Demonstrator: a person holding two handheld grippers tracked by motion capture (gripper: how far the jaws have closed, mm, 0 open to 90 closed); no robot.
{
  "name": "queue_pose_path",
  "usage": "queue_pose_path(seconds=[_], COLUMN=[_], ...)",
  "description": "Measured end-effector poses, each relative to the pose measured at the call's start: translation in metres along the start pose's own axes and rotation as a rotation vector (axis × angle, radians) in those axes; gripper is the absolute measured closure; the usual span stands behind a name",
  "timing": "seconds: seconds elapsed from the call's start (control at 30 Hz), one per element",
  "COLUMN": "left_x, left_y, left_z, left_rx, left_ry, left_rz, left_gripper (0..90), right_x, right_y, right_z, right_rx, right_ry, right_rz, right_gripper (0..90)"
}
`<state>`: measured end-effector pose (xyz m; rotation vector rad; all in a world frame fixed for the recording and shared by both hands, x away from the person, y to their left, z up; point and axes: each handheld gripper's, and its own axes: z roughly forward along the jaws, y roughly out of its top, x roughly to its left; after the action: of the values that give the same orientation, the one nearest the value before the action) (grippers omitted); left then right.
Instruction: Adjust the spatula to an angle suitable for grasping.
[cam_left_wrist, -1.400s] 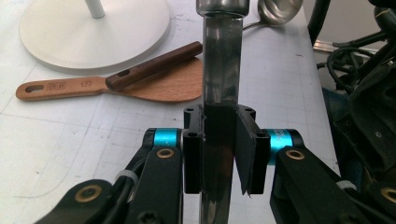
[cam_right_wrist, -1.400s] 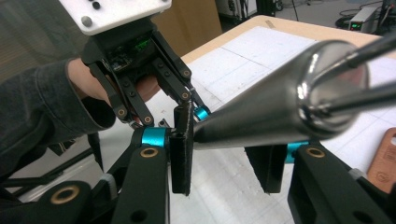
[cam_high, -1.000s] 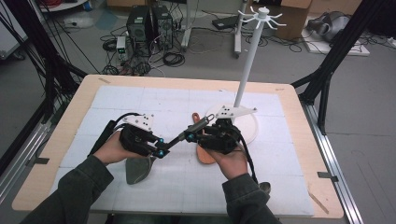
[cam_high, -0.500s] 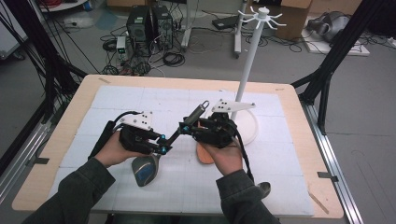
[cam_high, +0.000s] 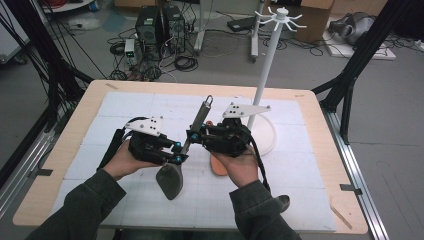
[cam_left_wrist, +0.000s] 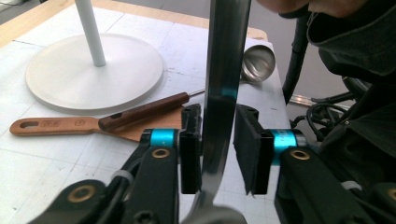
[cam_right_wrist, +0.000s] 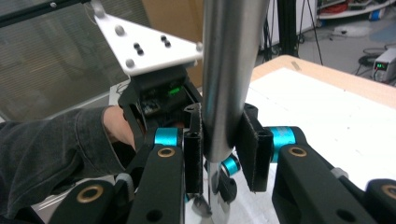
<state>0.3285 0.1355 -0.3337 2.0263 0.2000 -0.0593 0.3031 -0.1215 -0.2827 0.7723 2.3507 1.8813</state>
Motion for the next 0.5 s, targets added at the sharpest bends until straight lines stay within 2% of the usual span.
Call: queue_pose_path(seconds=[0.1, 0.13, 0.17, 0.5], left_x=[-0.0002, -0.0002, -0.0003, -0.0054], left_y=[0.0002, 0.0004, 0.0006, 0.0055], left_z=[0.0012, 0.0019, 0.0024, 0.0036], left_rx=[-0.013, -0.023, -0.025, -0.032], left_ry=[0.000, -0.015, -0.024, -0.008], left_rz=[-0.005, -0.012, -0.002, 0.017], left_gripper=[70.7, 70.7, 76.0, 81.6], right_x=[0.0017, 0.0017, 0.0025, 0.0034], right_y=[0.0047, 0.0047, 0.0061, 0.0056], right_z=[-0.0010, -0.0010, -0.0012, -0.0026], right_rx=[-0.001, -0.001, -0.001, -0.024], right_ry=[0.010, 0.010, 0.010, 0.010], right_rz=[-0.015, -0.015, -0.025, -0.039], right_gripper=[74.3, 74.3, 74.4, 74.5])
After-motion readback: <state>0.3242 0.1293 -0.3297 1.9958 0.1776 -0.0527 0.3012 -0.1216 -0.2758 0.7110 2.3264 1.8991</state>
